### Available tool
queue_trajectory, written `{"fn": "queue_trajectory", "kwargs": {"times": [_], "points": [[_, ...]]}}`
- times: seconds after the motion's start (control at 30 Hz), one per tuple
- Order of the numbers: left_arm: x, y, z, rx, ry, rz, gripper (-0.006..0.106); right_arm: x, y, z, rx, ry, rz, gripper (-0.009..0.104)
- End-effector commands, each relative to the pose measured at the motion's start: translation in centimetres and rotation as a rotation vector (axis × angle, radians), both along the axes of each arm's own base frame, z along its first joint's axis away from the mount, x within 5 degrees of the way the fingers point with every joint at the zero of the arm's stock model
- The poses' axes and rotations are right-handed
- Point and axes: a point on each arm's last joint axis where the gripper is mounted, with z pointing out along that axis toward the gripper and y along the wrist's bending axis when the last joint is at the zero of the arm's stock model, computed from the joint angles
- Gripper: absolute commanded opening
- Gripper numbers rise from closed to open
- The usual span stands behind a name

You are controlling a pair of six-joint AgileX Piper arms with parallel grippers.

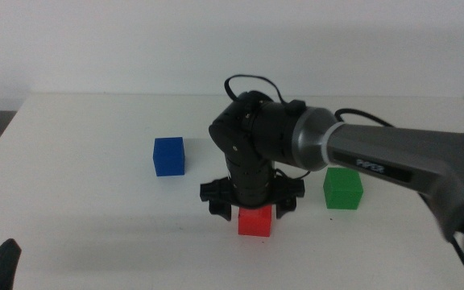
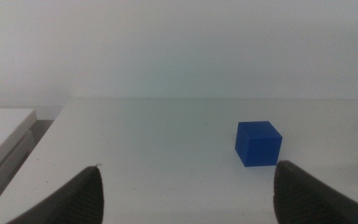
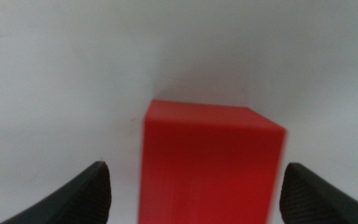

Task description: Stack red cubes first, then green, then blue cubes in a specific spot.

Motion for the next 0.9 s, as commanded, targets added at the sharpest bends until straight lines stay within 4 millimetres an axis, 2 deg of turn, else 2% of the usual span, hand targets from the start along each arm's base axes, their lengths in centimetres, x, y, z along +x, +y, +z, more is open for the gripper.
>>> {"fn": "queue_trajectory", "kwargs": {"times": [0.0,0.07,0.17,0.27,0.37,0.5,0.63,0.87], "points": [[0.0,0.0,0.2,-0.003,-0.02,0.004,0.094,-1.0,-0.2,3.8,0.012,-0.07,0.044,0.092],[0.0,0.0,0.2,-0.003,-0.02,0.004,0.094,-2.2,-1.3,6.9,-0.024,-0.116,0.096,0.092],[0.0,0.0,0.2,-0.003,-0.02,0.004,0.094,-3.7,-4.7,10.6,-0.054,-0.161,0.123,0.092],[0.0,0.0,0.2,-0.003,-0.02,0.004,0.094,-3.1,-8.9,11.3,-0.05,-0.178,0.062,0.092],[0.0,0.0,0.2,-0.003,-0.02,0.004,0.094,-1.2,-12.4,10.6,-0.057,-0.177,0.007,0.092],[0.0,0.0,0.2,-0.003,-0.02,0.004,0.094,1.4,-14.5,8.7,-0.06,-0.164,-0.003,0.092],[0.0,0.0,0.2,-0.003,-0.02,0.004,0.094,3.2,-15.2,6.4,-0.035,-0.148,-0.04,0.092],[0.0,0.0,0.2,-0.003,-0.02,0.004,0.094,4.2,-14.9,3.2,-0.071,-0.089,-0.032,0.092]]}}
